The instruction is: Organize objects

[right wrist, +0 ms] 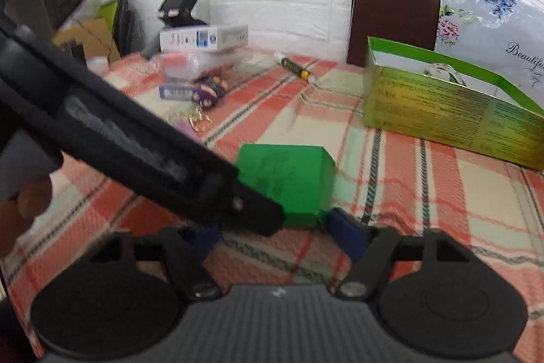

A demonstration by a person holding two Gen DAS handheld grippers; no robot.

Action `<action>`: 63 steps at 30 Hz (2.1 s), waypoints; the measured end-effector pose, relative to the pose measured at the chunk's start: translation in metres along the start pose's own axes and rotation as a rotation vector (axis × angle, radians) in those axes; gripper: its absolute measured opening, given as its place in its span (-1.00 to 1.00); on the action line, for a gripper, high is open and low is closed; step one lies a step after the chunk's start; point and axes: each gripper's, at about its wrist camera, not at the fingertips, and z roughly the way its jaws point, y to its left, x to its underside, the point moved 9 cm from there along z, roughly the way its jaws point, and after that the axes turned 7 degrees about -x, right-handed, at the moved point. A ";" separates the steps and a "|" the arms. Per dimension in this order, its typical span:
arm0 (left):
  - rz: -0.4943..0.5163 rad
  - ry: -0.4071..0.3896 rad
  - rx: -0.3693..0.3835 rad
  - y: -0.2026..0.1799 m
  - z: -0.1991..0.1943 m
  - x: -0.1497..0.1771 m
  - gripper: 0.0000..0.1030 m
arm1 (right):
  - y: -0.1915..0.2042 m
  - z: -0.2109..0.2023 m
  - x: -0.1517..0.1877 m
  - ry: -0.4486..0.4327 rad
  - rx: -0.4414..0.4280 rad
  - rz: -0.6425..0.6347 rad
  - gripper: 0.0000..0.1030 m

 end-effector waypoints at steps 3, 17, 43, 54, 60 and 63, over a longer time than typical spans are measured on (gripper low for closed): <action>0.031 -0.001 0.008 -0.008 -0.002 -0.011 -0.19 | -0.004 -0.007 -0.007 -0.050 0.037 -0.029 0.22; 0.200 -0.271 -0.007 -0.062 -0.009 -0.152 -0.03 | -0.085 -0.025 -0.120 -0.378 0.280 -0.100 0.24; 0.156 -0.210 -0.225 -0.023 -0.001 -0.089 0.12 | -0.084 -0.030 -0.020 -0.158 0.229 0.260 0.43; 0.171 -0.251 -0.310 -0.022 -0.036 -0.070 0.23 | -0.099 -0.086 -0.044 -0.272 0.221 0.405 0.43; 0.143 -0.242 -0.356 -0.003 -0.045 -0.060 0.23 | -0.078 -0.083 -0.050 -0.256 0.195 0.364 0.43; 0.116 -0.243 -0.377 0.013 -0.049 -0.057 0.24 | -0.064 -0.077 -0.052 -0.234 0.178 0.331 0.43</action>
